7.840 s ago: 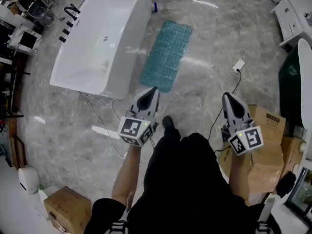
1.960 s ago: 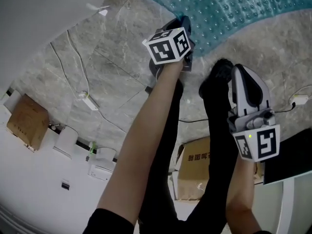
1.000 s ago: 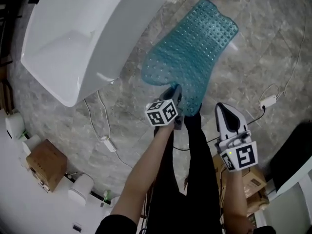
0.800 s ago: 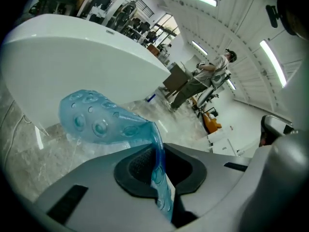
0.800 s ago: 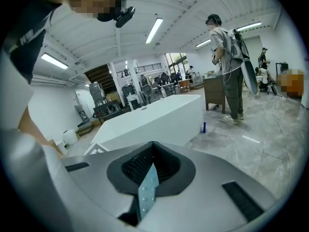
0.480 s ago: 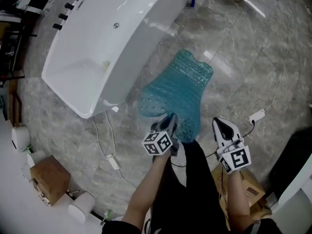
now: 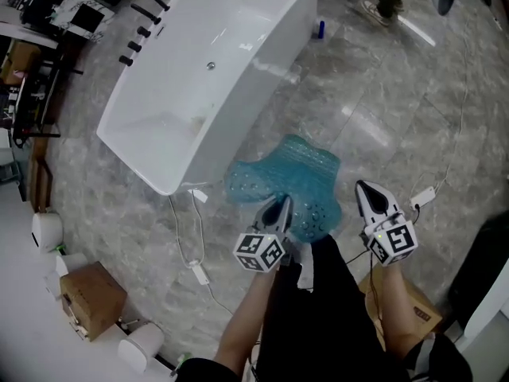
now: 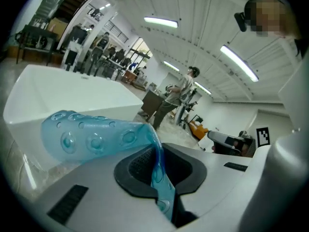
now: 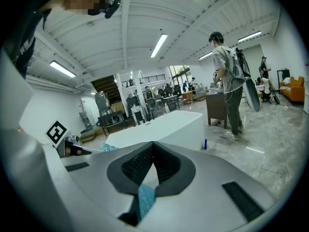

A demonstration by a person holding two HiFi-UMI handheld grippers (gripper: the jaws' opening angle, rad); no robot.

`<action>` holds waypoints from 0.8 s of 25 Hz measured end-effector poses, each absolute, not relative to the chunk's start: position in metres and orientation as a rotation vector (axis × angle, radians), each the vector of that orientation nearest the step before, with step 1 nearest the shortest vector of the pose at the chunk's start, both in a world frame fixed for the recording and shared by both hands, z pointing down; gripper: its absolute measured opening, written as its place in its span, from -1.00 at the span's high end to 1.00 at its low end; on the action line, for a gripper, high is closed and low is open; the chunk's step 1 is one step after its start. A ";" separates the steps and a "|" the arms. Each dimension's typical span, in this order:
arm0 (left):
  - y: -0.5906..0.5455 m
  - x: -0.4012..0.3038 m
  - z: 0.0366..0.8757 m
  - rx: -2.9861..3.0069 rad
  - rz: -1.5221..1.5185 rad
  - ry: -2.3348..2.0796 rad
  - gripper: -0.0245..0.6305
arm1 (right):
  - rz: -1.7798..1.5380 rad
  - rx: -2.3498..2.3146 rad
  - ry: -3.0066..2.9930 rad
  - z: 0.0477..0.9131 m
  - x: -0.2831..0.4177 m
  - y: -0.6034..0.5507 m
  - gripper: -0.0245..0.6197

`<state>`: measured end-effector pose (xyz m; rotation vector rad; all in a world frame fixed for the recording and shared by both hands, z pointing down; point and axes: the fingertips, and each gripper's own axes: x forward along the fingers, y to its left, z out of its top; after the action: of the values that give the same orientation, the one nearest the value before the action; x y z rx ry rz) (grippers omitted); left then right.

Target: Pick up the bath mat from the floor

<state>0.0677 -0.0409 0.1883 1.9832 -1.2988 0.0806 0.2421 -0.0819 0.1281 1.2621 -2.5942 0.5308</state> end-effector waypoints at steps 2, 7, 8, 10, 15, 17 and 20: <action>-0.033 0.062 0.161 2.064 0.089 -1.314 0.81 | 0.510 1.275 -2.619 0.113 0.236 -0.076 0.89; 0.010 0.041 0.109 2.224 0.137 -1.348 0.82 | 0.513 1.308 -2.693 0.074 0.205 -0.034 0.89; 0.020 0.037 0.097 2.253 0.133 -1.354 0.82 | 0.530 1.305 -2.713 0.065 0.196 -0.023 0.89; 0.038 0.029 0.072 2.303 0.111 -1.362 0.82 | 0.548 1.286 -2.750 0.047 0.178 -0.003 0.89; 0.089 -0.002 0.009 2.446 0.107 -1.418 0.82 | 0.471 1.241 -2.797 0.004 0.138 0.045 0.89; 0.112 -0.020 -0.012 2.490 0.110 -1.461 0.82 | 0.414 1.228 -2.814 -0.015 0.126 0.063 0.89; 0.146 -0.049 -0.036 2.532 0.160 -1.526 0.82 | 0.318 1.211 -2.836 -0.044 0.109 0.090 0.89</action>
<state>-0.0487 0.1459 -0.0365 2.5318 -1.5258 0.1597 0.1089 0.0895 -0.0443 1.2111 -2.8362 0.3182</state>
